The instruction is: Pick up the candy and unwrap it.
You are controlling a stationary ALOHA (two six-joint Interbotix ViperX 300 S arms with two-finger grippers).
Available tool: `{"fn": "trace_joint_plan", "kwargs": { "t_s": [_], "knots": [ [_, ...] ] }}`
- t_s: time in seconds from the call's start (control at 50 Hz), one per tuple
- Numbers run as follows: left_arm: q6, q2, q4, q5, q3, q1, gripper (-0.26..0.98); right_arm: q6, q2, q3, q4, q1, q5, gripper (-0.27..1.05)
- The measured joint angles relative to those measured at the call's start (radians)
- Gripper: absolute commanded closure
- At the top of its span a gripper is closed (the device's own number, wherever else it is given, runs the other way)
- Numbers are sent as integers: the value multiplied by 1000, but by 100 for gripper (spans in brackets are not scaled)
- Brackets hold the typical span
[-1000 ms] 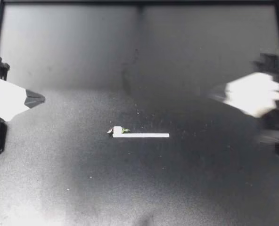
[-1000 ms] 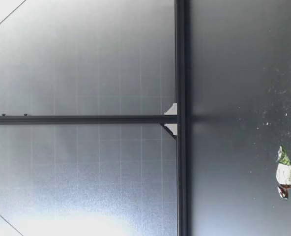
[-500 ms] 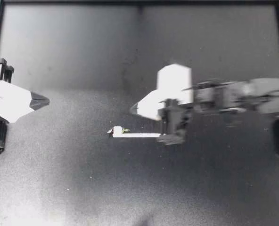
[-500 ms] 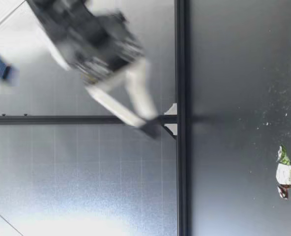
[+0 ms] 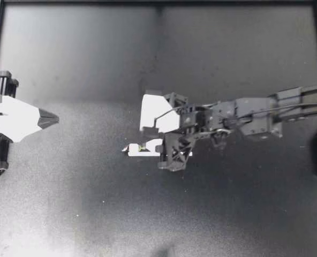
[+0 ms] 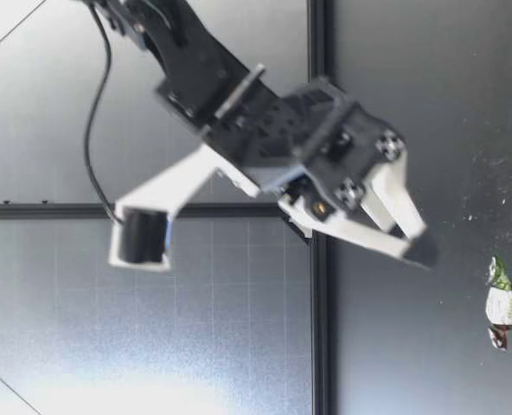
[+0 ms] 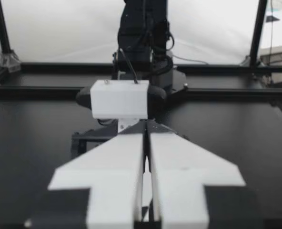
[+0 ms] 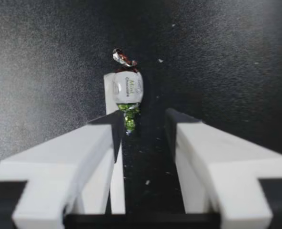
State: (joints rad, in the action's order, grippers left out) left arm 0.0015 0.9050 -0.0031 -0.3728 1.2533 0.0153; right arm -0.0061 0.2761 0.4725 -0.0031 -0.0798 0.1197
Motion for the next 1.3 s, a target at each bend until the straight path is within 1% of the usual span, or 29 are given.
{"fn": "trace_joint_plan", "kwargs": {
  "t_s": [0.5, 0.64, 0.72, 0.78, 0.84, 0.96, 1.06, 1.14, 1.3],
  "knots": [
    [0, 0, 0, 0, 2, 0, 84, 3, 94, -37, 0, 8, 0, 31],
    [0, 0, 0, 0, 5, 0, 84, 3, 104, -43, 0, 8, 3, 33],
    [0, 0, 0, 0, 5, 0, 84, 3, 104, -44, 0, 8, 6, 38],
    [-2, -2, 0, 0, 5, 0, 84, 6, 104, -43, 0, 8, 8, 46],
    [0, -2, 0, 0, 5, -2, 84, 8, 106, -44, 0, 8, 11, 55],
    [0, -2, 0, 0, 5, 0, 84, 9, 107, -51, 0, 8, 18, 78],
    [-2, -2, 2, 2, 5, 0, 84, 9, 109, -51, 0, 8, 21, 92],
    [-3, -2, 0, 0, 5, 0, 84, 11, 109, -51, 0, 8, 20, 97],
    [-5, -12, 0, 2, 9, 0, 84, 12, 104, -51, 0, 8, 20, 98]
  ]
}}
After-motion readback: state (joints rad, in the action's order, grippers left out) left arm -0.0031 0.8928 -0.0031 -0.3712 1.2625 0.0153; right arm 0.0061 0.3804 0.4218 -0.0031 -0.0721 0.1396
